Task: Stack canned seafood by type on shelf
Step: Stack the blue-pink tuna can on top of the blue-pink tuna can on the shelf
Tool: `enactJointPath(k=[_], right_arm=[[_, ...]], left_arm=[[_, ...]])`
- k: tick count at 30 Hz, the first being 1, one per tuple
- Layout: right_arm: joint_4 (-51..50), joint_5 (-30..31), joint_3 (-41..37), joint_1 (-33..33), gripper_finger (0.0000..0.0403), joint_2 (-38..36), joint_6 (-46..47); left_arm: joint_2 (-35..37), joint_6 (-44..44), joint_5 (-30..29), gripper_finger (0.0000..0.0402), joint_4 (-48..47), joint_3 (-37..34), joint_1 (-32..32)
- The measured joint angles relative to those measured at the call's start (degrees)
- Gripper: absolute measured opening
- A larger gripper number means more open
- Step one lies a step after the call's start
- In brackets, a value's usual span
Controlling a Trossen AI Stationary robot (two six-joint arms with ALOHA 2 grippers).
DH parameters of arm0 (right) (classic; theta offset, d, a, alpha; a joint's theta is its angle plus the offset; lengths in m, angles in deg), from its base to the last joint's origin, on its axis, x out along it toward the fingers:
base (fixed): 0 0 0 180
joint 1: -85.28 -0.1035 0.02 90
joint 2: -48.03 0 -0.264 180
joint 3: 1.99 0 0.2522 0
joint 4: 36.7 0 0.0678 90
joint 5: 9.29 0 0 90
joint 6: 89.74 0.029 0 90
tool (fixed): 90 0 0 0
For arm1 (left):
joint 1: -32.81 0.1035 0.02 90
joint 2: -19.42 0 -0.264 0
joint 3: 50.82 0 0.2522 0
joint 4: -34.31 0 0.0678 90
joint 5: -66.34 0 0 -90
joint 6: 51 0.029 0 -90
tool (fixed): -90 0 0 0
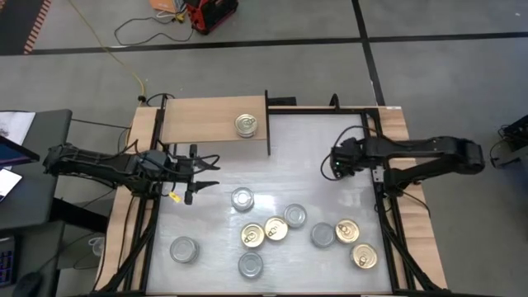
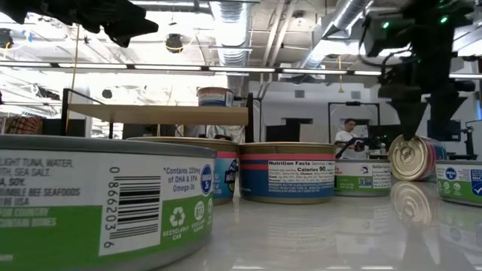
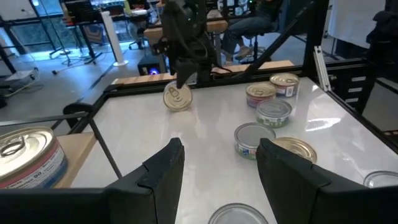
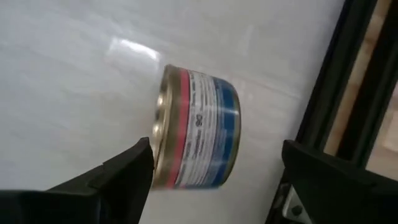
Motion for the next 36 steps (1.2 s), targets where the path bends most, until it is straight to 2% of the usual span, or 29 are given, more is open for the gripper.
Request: enactJointPath(k=[6, 9, 16, 19, 22, 27, 30, 36], right_arm=[[4.61, -4.58, 0.00, 4.75, 0.0370, 3.96, -6.03], [6.23, -7.19, 0.00, 6.41, 0.0356, 5.68, -7.78], [6.60, -8.42, 0.00, 7.25, 0.0259, 9.02, -9.62], [8.21, -9.34, 0.20, 6.95, 0.0211, 8.75, -11.26], [11.93, -12.07, 0.18, 6.75, 0.0209, 8.11, -13.85], [19.39, -16.47, 0.89, 6.69, 0.0209, 5.33, -17.53], [25.94, -18.83, 0.90, 6.88, 0.0209, 3.14, -19.30], [34.21, -21.61, 0.92, 7.49, 0.0209, -1.75, -20.40]], left_arm=[[0.01, 0.02, -0.01, 0.0190, -0.15, 0.00, 0.00], [0.00, 0.02, -0.03, 0.0190, -0.33, 0.00, 0.00], [-0.01, 0.66, 0.11, 0.0190, -0.76, -0.02, 0.00], [0.01, 1.36, 2.64, 0.0190, -0.73, -0.02, 0.00], [0.01, 3.13, 4.97, 0.0190, -1.30, -0.02, -0.02], [-0.27, 10.55, 3.49, 0.0190, -1.82, -0.02, 0.00], [-1.08, 18.65, 2.57, 0.0190, -2.01, -0.02, -0.01], [-3.53, 37.14, -4.53, 0.0190, -0.89, -0.07, 0.00]])
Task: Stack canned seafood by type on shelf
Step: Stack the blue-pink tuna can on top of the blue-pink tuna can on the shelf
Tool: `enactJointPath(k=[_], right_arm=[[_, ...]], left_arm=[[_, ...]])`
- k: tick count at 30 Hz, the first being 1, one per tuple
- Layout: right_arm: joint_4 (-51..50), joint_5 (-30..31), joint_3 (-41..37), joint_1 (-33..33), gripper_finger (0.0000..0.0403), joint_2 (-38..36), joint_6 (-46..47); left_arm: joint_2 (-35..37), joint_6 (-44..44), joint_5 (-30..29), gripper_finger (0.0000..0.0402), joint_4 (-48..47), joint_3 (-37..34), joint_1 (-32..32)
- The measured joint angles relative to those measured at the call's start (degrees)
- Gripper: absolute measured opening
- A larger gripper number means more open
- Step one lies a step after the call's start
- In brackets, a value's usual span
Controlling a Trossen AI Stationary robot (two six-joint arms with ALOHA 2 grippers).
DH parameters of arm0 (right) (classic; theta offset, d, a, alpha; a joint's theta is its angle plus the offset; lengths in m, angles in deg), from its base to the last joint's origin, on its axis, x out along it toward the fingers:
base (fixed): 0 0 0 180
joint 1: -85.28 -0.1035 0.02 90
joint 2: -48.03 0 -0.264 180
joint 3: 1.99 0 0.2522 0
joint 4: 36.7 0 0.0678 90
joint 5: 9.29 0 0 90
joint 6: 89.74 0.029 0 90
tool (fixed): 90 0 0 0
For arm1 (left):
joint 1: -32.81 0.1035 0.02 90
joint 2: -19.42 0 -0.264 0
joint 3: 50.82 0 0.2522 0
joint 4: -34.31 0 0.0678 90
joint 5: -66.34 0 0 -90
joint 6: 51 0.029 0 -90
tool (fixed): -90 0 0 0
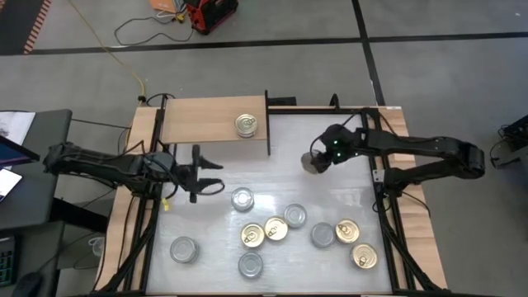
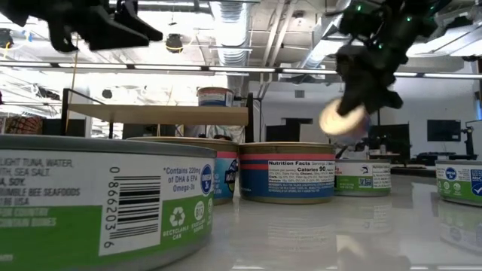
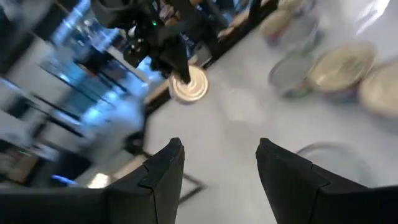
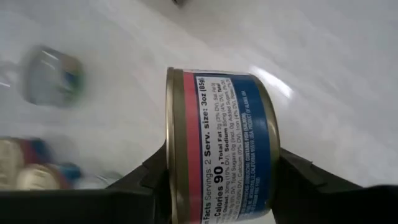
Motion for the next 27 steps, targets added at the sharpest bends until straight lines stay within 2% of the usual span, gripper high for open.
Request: enactJointPath(k=[4, 9, 14, 18, 21, 27], right_arm=[[6.45, -0.63, 0.00, -1.48, 0.0209, -3.37, 0.28], [17.33, -4.78, 0.00, -3.43, 0.0209, -6.59, 0.43], [29.86, -7.72, 0.00, -4.85, 0.0209, -6.96, 4.66], [37.92, -7.79, 0.04, -4.83, 0.0209, -4.85, 7.90], [42.62, -7.81, 0.34, -3.57, 0.0209, -1.84, 9.04], [42.23, -7.91, 8.01, 0.49, 0.0212, 6.10, 9.68]], left_arm=[[-2.02, 15.96, -2.48, 0.0190, 6.42, 0.00, -0.83], [-5.49, 35.72, -8.27, 0.0190, 13.83, 0.00, -3.17], [-10.20, 48.82, -13.51, 0.0190, 21.98, 0.00, -4.86], [-13.69, 51.08, -16.89, 0.0190, 28.46, 0.00, -5.49], [-15.39, 46.17, -17.23, 0.0190, 32.56, 0.00, -5.49], [-14.57, 36.38, -17.66, 0.0190, 34.10, 0.00, -4.78]])
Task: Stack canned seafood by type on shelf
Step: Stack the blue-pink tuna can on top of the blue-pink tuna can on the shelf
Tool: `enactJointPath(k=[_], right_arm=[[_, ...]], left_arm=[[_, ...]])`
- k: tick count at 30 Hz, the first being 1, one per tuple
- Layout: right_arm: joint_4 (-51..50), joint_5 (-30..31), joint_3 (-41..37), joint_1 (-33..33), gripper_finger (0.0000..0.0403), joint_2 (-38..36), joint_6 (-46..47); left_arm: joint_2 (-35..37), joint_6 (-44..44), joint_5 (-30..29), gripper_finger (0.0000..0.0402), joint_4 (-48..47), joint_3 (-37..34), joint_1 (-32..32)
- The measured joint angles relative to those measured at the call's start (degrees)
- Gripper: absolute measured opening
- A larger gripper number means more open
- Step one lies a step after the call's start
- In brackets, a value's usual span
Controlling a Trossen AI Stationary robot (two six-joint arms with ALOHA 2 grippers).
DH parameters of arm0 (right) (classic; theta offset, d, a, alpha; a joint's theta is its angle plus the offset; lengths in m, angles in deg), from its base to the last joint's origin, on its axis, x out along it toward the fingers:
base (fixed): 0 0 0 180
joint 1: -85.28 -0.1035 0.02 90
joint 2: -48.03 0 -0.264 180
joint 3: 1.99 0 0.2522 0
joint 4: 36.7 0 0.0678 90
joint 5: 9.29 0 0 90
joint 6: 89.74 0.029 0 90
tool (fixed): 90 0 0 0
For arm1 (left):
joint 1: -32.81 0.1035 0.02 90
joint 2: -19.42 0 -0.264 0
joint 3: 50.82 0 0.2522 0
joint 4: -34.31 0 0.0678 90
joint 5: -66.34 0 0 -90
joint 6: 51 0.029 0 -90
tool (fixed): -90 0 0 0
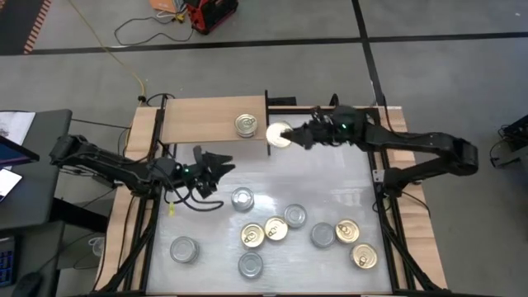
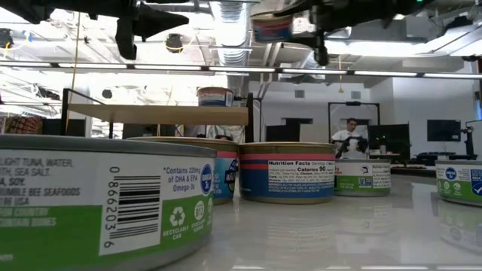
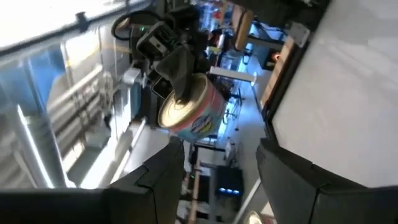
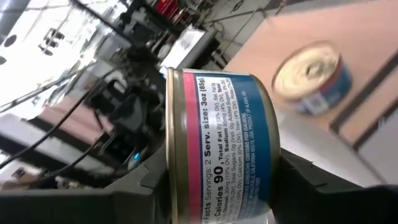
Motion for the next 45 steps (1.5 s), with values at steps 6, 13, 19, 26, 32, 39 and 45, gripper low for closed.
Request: enactJointPath(k=[6, 13, 19, 26, 32, 39, 45], right_arm=[[-5.08, -7.55, 13.32, 6.03, 0.0214, 10.64, -0.81], [-18.70, -17.67, 30.86, 9.95, 0.0216, 24.14, -5.99], [-32.28, -21.71, 44.93, 12.89, 0.0216, 33.84, -10.85], [-37.72, -23.94, 54.04, 14.48, 0.0218, 41.06, -12.28], [-39.46, -26.95, 55.93, 13.68, 0.0219, 44.06, -12.81], [-42.64, -23.72, 56.00, 13.40, 0.0223, 44.07, -15.75], [-42.54, -22.17, 56.05, 13.55, 0.0242, 43.78, -16.92]], left_arm=[[3.24, -11.83, 4.98, 0.0190, -2.93, 0.00, 6.05], [3.73, -29.26, 15.38, 0.0190, -8.98, 0.00, 17.22], [3.73, -35.81, 17.21, 0.0190, -12.23, 0.00, 22.16], [3.75, -39.03, 17.08, 0.0190, -13.72, 0.02, 23.05], [3.75, -39.08, 17.01, 0.0190, -13.83, 0.02, 23.07], [3.75, -38.50, 15.92, 0.0190, -13.82, 0.02, 23.07], [3.75, -38.59, 16.44, 0.0190, -13.77, 0.02, 23.07]])
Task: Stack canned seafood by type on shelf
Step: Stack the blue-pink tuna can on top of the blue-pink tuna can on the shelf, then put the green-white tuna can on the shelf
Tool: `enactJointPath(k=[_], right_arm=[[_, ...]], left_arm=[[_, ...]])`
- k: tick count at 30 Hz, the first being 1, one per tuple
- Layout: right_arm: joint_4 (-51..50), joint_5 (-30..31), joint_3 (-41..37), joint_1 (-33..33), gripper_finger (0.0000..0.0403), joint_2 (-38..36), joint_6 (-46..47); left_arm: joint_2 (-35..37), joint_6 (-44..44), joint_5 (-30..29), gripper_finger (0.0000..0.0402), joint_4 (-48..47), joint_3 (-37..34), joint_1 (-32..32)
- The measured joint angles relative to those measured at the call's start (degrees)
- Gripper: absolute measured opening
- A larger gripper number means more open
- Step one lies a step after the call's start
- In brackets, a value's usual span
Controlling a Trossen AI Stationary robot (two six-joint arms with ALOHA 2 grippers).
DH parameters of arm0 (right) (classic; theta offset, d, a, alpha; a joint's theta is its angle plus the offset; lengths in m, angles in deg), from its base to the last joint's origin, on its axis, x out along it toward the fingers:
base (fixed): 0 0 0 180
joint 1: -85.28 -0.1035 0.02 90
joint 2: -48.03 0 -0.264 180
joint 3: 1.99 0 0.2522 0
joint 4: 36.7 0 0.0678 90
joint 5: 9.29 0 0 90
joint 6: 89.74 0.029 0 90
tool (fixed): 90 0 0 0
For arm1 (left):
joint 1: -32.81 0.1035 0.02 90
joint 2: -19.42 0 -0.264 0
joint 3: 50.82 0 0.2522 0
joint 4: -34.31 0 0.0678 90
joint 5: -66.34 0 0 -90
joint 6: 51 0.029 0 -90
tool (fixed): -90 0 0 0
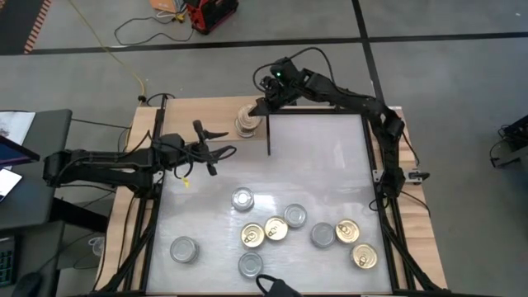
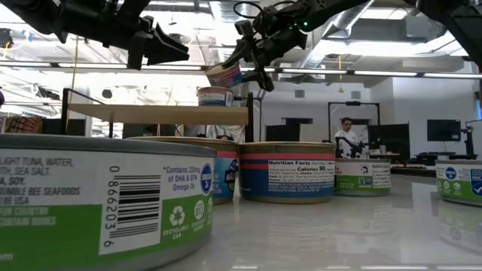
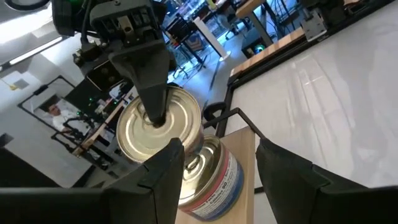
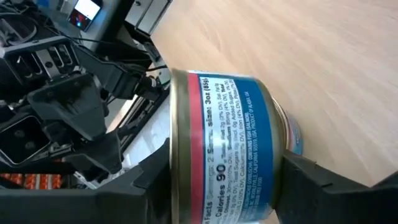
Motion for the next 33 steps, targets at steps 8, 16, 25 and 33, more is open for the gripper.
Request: enactJointPath(k=[8, 16, 25, 33], right_arm=[[0.03, 0.40, 0.04, -0.11, 0.0273, -0.02, -0.90], [2.37, 1.53, 0.04, -0.11, 0.0286, -0.04, 0.37], [0.61, 3.56, 0.04, -0.76, 0.0287, -0.04, -0.13], [-0.02, 3.55, 0.00, -1.10, 0.0287, -0.04, -0.26]], left_arm=[[0.00, 0.01, 0.22, 0.0190, 0.03, 0.00, 0.00], [0.00, -1.01, 2.52, 0.0190, 0.03, 0.00, -0.02], [0.00, -1.35, 2.53, 0.0190, 0.25, 0.04, -0.02], [0.00, -1.58, 2.50, 0.0190, -0.37, 0.04, -0.02]])
